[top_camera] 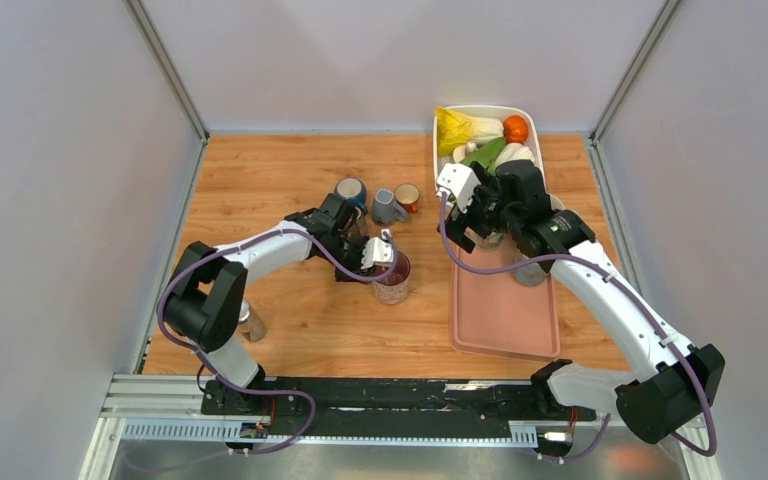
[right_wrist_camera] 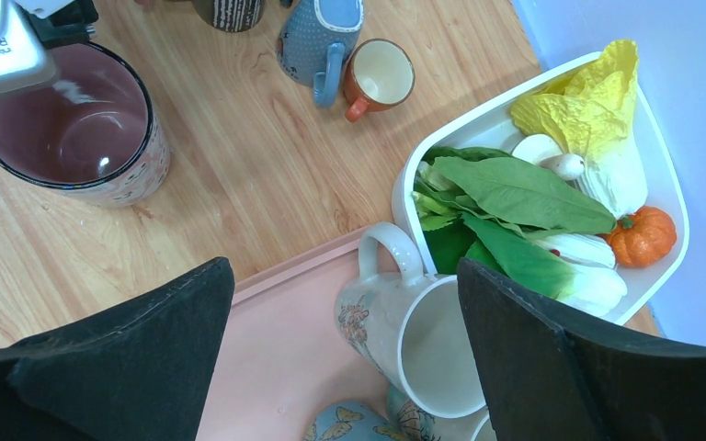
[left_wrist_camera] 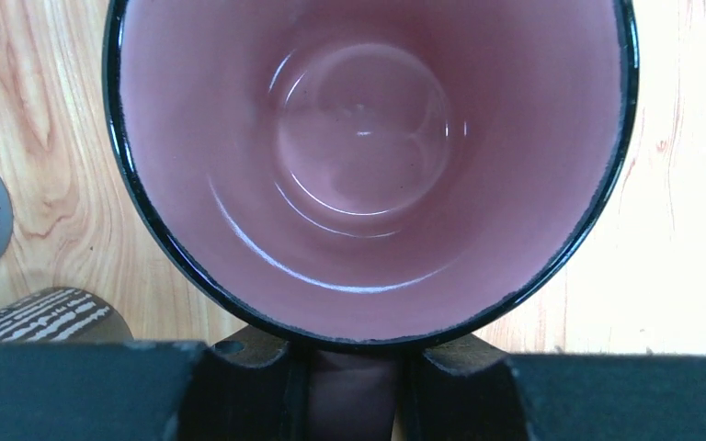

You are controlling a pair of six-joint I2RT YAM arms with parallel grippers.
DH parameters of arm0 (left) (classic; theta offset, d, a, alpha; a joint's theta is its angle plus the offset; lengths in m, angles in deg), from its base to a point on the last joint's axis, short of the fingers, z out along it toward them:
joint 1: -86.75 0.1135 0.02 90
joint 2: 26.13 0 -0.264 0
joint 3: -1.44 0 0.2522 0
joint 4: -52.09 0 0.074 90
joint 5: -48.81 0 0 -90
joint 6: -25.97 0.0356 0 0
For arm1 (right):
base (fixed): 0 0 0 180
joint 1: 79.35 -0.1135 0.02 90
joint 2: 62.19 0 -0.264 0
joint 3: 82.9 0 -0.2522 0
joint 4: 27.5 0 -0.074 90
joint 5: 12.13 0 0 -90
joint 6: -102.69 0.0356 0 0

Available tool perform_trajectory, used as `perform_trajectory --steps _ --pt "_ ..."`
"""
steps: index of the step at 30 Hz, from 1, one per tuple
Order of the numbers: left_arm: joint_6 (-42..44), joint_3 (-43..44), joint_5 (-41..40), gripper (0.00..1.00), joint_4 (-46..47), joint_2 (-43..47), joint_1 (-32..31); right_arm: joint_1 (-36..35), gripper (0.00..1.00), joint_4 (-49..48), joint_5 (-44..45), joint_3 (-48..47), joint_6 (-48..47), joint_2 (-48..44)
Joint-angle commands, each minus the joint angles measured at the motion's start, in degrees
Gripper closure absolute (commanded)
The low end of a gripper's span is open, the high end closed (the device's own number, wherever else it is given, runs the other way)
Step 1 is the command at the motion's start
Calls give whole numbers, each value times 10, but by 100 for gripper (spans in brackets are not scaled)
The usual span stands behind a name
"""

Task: Turn the mug right side up
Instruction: Pick up the cup at the center of the board.

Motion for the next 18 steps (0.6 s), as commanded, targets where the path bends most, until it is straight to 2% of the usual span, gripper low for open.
perform_trajectory --steps 1,8,12,18 --pt "-53 3 -1 98 42 18 -8 3 2 -25 8 -5 17 -12" --pt "-111 47 35 100 41 46 -22 9 2 -25 24 -18 22 -18" --pt "-147 90 44 100 68 39 -51 21 2 -26 29 -36 45 -15" --pt "-163 192 42 100 81 -37 -112 50 2 -64 51 -73 114 -12"
